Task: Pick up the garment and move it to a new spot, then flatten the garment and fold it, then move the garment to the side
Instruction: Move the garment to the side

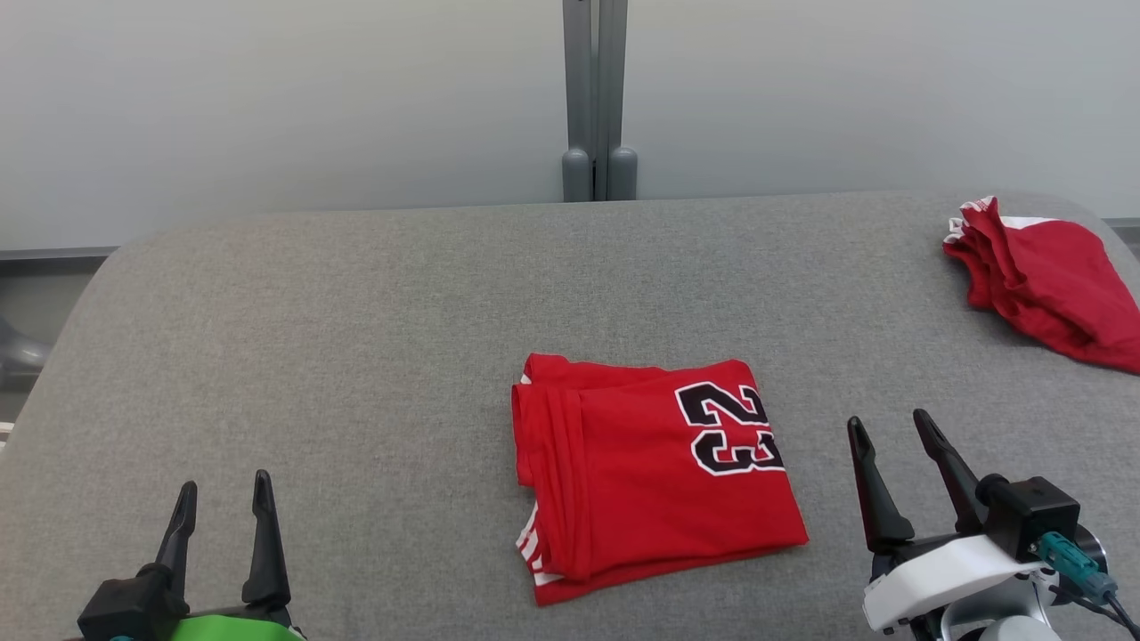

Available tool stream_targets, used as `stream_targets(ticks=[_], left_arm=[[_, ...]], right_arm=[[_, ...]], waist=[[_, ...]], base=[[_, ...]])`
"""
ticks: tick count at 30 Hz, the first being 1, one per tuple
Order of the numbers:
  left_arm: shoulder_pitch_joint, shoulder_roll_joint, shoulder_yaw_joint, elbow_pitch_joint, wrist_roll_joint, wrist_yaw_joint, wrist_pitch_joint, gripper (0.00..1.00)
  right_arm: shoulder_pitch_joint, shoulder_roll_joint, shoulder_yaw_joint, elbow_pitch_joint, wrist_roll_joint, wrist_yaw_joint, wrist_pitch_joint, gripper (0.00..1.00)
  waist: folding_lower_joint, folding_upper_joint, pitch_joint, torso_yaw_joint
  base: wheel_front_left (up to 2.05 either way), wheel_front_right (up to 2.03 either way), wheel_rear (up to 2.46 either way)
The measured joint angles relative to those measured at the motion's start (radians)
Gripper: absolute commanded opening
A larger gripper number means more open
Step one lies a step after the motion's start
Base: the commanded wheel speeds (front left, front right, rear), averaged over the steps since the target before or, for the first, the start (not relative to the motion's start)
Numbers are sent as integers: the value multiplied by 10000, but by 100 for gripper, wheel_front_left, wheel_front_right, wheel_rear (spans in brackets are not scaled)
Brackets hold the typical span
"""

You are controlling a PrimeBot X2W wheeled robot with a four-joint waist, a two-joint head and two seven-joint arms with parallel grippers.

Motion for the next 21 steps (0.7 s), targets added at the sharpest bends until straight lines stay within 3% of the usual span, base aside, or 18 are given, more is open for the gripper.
stream_targets(ticks=[21], left_arm=[[37, 73, -159, -169, -121, 174, 127, 100]], right_arm=[[-4, 4, 4, 198, 140, 0, 12, 100]], waist=[[0, 0, 72, 9]], base=[[0, 0, 0]])
